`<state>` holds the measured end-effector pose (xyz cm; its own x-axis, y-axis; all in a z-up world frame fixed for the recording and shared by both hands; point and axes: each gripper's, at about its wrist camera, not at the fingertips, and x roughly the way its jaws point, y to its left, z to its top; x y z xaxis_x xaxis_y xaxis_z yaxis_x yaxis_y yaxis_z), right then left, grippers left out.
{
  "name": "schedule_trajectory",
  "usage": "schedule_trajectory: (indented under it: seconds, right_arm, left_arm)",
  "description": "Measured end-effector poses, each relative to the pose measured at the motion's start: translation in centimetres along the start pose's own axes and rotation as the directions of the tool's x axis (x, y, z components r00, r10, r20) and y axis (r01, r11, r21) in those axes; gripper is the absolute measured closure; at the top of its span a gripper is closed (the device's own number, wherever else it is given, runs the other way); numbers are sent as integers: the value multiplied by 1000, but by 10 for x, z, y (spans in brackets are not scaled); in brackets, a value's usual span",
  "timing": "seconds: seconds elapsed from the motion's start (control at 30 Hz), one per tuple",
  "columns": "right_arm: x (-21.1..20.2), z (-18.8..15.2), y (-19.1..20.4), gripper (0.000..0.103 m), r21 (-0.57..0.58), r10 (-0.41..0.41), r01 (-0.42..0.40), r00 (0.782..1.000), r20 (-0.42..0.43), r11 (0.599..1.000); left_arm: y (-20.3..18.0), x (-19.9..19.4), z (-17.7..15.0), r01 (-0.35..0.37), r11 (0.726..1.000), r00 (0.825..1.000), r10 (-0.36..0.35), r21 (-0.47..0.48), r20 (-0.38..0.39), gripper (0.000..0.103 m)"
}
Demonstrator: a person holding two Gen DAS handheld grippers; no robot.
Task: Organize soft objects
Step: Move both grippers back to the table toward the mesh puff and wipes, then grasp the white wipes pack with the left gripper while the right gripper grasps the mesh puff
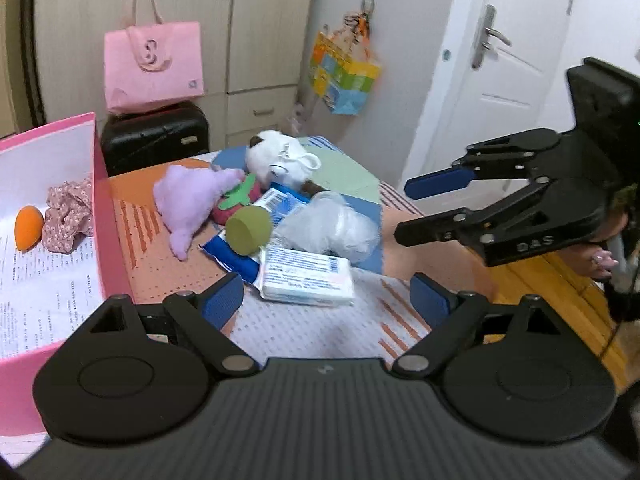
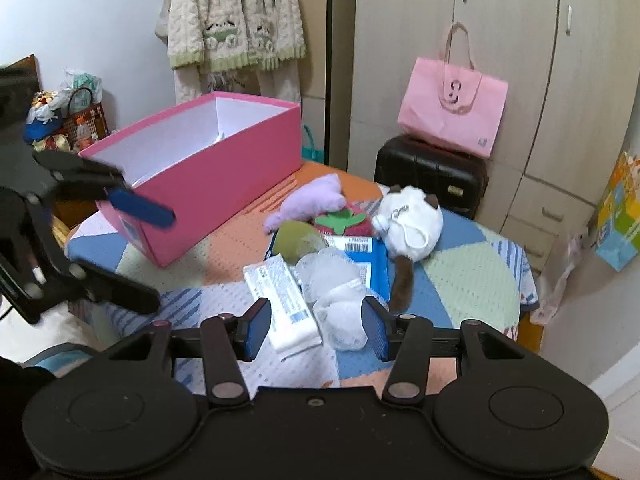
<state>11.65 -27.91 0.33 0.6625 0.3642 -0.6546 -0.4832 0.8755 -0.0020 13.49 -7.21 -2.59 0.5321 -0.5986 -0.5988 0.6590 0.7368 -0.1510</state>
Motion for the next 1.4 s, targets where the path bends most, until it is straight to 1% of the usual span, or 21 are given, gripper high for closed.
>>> schedule_trajectory:
  seconds: [0.07,0.13,0.2,0.4,0.5,0.53,0.63,0.73,0.8,0.87,1.0,1.1,1.17,1.2,1.27,1.3,1.37,1.4]
  right_arm:
    - [5,-3,-1,47,-16,-4,5,999,33,1000]
    - [12,-5,-2,47,-26,-23,24,998,55,999]
    - [22,-9,-3,47,-39,-41,44,997,70,998]
    - [49,-19,-7,47,-67,-37,41,998,53,997]
    - [57,-21,-11,43,-69,-41,45,997,64,997]
    - [58,-21,-11,43,-66,-43,48,997,68,997]
    - [65,-22,-17,41,-62,-37,41,996,77,997]
    - [70,-22,-22,41,-60,-20,25,996,85,998]
    - [74,-22,-25,38,-63,0,5,997,80,998]
    - [79,-22,-27,38,-63,20,-15,997,73,998]
    - [86,-24,-34,38,-18,56,-55,996,64,998]
    - [88,-27,-39,38,33,78,-80,995,65,996]
    - [89,-30,-42,38,61,92,-96,993,69,994]
    - [89,-32,-43,38,77,96,-101,993,71,992]
    - [91,-35,-46,38,101,104,-111,992,70,989]
    - [91,-37,-47,38,112,107,-114,992,67,987]
    - [93,-40,-49,38,134,122,-128,991,53,983]
    - [94,-41,-49,38,143,124,-130,991,50,981]
  left_arm:
    - [0,10,-7,-3,1000,1000,3,7,28,13]
    - [-3,19,-13,-55,998,996,54,16,69,13]
    - [-7,27,-18,-66,997,992,62,36,107,13]
    - [-12,58,-25,-94,995,992,91,33,83,12]
    - [-15,70,-28,-129,991,988,126,39,89,9]
    - [-15,72,-29,-135,990,987,131,33,94,7]
    - [-11,78,-30,-146,989,984,148,-26,99,7]
    - [-12,83,-33,-168,984,980,172,-51,101,7]
    - [-17,87,-36,-174,984,979,176,-37,101,7]
    - [-23,90,-38,-183,983,978,183,-5,103,6]
    - [-35,98,-38,-250,966,964,243,65,105,5]
    - [-38,104,-38,-316,945,946,307,84,107,5]
    - [-39,105,-38,-314,946,947,305,85,102,5]
    - [-38,105,-37,-306,949,951,299,77,83,6]
    - [-35,107,-33,-283,958,959,282,47,17,12]
    - [-33,106,-32,-267,963,964,267,31,2,14]
    - [-34,102,-31,-262,964,965,263,41,-7,21]
    - [-35,101,-32,-266,963,964,267,53,-5,21]
